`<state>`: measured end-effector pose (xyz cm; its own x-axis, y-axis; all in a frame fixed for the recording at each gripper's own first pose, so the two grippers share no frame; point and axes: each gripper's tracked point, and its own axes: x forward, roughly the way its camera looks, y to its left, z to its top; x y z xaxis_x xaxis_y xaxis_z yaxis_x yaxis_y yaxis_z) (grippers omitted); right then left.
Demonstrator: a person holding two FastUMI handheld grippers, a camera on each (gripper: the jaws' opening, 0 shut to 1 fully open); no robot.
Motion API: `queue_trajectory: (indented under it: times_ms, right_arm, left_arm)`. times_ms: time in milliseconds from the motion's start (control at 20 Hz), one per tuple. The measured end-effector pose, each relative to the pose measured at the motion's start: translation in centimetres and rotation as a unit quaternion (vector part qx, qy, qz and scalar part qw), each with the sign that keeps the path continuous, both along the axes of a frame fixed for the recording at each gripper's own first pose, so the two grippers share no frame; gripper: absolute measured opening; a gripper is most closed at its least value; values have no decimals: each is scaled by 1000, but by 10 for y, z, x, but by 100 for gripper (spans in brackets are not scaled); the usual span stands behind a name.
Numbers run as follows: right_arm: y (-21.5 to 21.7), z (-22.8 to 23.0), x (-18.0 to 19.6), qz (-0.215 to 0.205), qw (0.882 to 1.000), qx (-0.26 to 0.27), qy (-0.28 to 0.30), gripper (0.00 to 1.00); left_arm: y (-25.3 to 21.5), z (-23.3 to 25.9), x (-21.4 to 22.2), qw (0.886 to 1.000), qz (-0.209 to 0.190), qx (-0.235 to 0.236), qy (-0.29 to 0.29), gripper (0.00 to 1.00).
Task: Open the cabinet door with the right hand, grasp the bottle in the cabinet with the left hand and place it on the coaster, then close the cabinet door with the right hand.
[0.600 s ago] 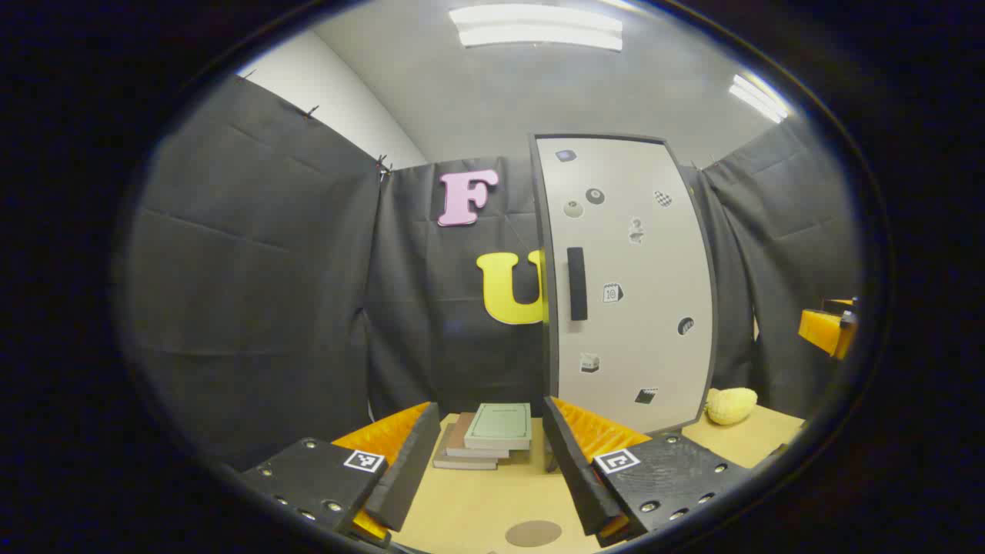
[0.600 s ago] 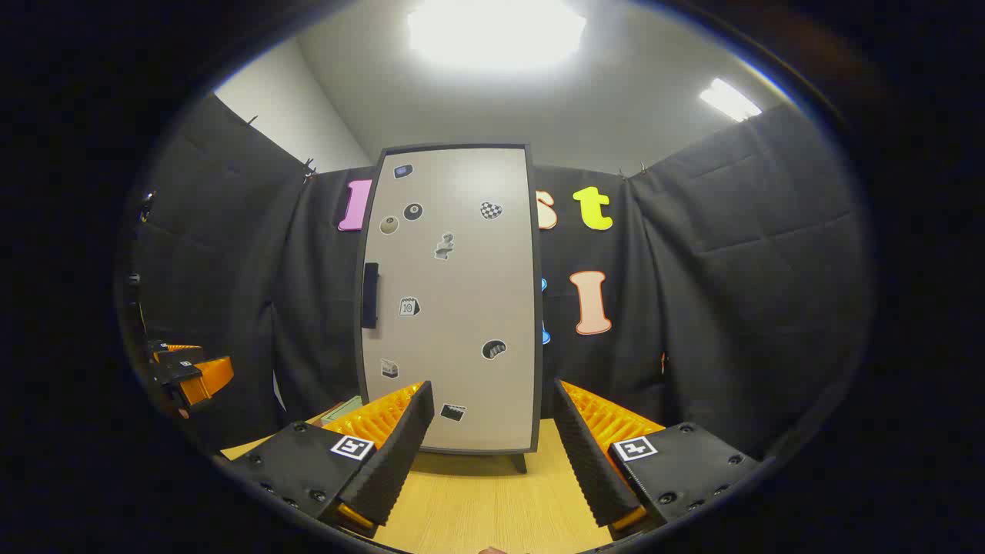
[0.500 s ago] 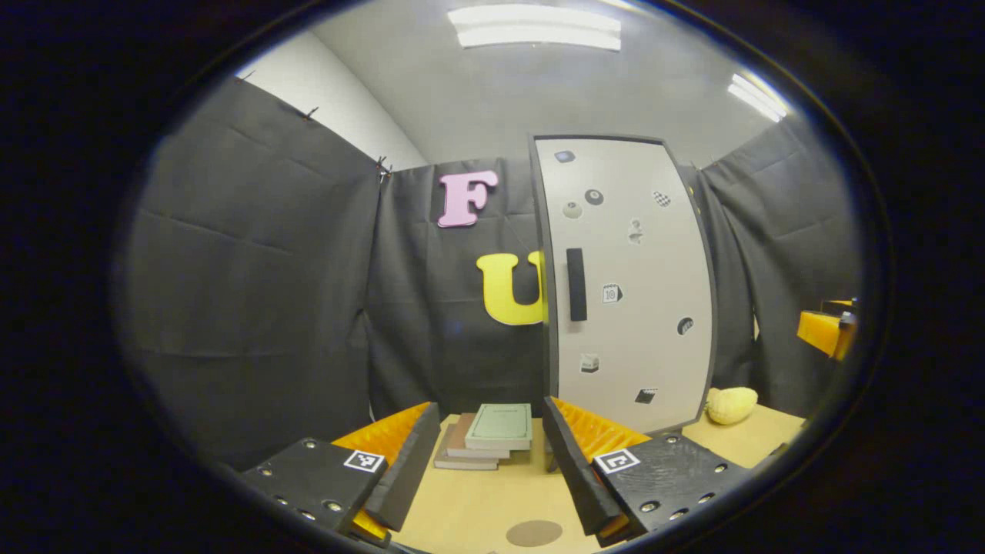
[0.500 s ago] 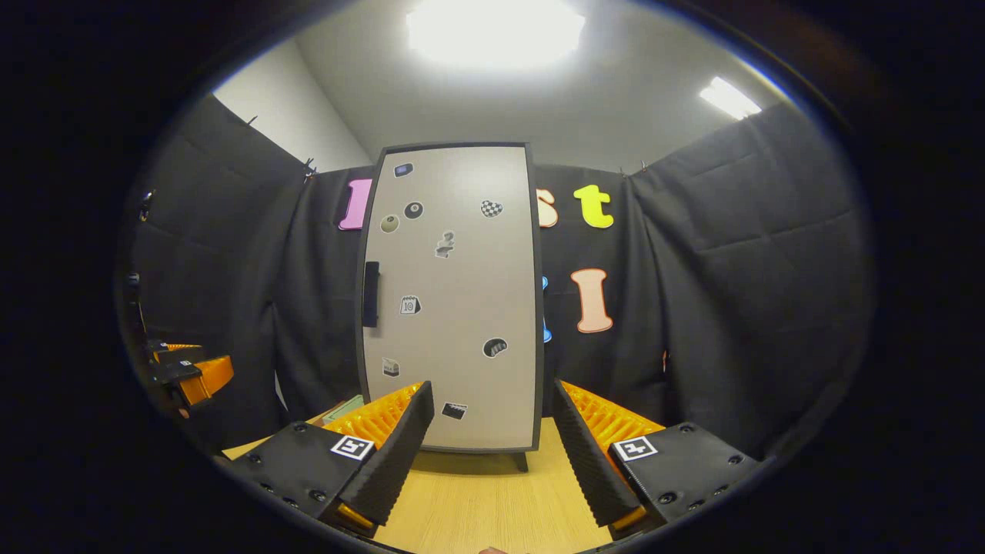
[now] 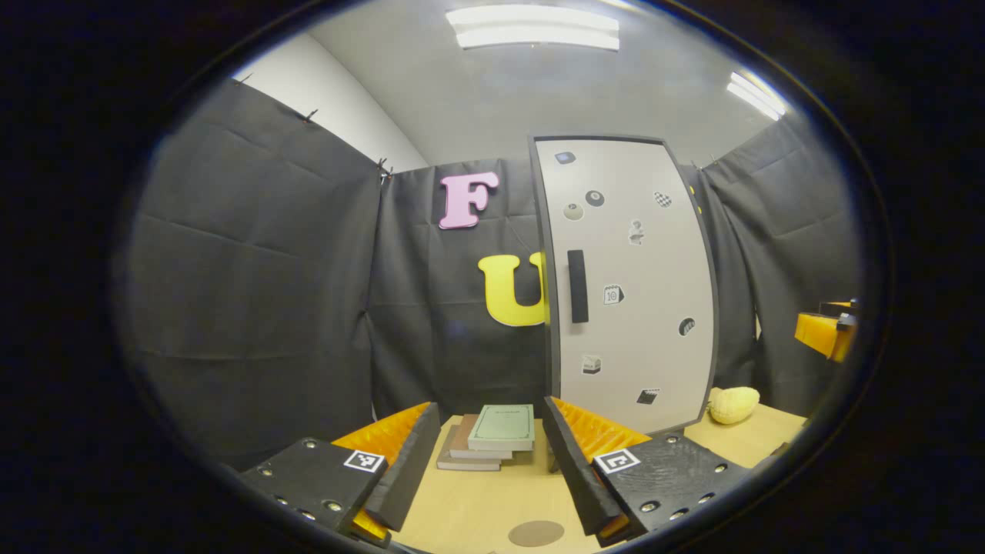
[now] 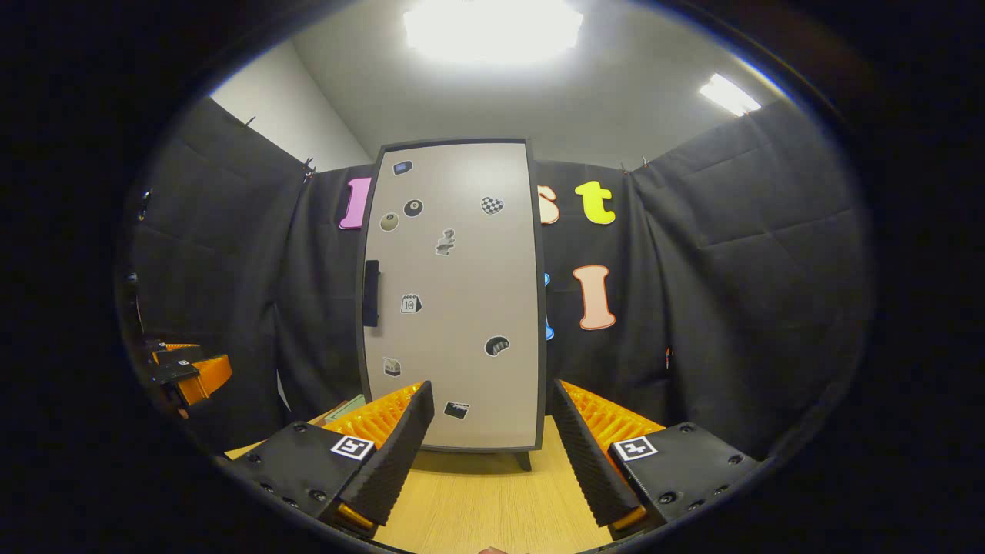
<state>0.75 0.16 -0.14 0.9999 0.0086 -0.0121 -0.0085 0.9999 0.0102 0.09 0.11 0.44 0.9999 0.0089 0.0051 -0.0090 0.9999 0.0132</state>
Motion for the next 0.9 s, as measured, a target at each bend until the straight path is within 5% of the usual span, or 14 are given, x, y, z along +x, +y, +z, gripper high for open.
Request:
queue_trajectory:
  times_ms: [400,900]
  right_arm:
    - [18,11,20,15,1000,0,-5,96]
    - [80,62,91,68,997,7,-33,97]
  left_arm:
    - [13,-3,7,1000,5,3,1,81]
    - [67,-14,0,999,39,16,11,81]
